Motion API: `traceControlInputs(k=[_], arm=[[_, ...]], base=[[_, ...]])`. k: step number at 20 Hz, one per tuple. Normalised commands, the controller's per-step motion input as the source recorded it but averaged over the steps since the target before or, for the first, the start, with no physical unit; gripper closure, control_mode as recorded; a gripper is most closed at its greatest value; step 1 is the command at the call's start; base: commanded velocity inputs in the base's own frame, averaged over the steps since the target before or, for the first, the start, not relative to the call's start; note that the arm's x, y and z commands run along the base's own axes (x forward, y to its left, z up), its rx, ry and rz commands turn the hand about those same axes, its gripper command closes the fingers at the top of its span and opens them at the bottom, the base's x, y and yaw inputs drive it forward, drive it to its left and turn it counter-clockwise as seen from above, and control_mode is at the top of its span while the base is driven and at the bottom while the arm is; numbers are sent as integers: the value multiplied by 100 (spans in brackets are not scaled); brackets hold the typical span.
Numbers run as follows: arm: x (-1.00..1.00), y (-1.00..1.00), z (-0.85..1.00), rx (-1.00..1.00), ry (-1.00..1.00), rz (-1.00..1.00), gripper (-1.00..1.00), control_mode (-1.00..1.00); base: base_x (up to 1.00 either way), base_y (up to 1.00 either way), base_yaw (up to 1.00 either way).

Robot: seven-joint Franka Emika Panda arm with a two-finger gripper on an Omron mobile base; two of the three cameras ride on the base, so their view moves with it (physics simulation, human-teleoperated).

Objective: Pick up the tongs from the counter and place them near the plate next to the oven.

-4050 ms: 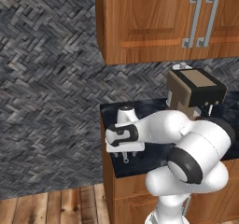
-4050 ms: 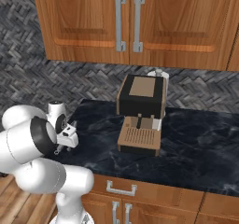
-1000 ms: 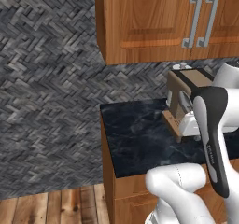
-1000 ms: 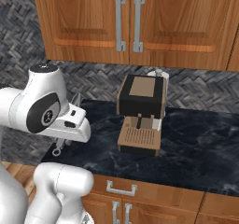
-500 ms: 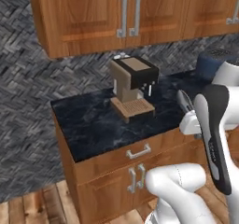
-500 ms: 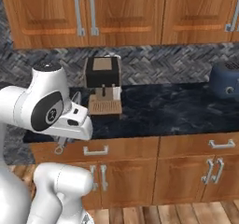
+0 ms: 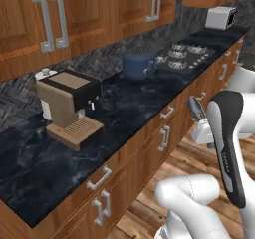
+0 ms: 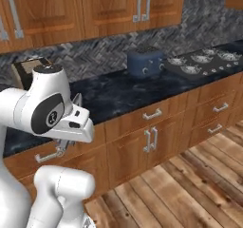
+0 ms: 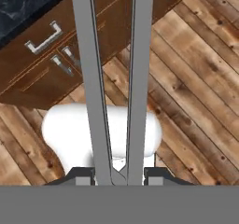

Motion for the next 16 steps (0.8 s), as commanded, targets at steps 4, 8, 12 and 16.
traceControlInputs(k=[4,8,12,16], arm=[[0,0,0,0,0,0,100,100],[0,0,0,0,0,0,100,100],[0,0,0,0,0,0,100,100],[0,0,0,0,0,0,100,100]], base=[[0,-5,-74],[0,-3,-70],[8,0,-55],[40,0,-27]])
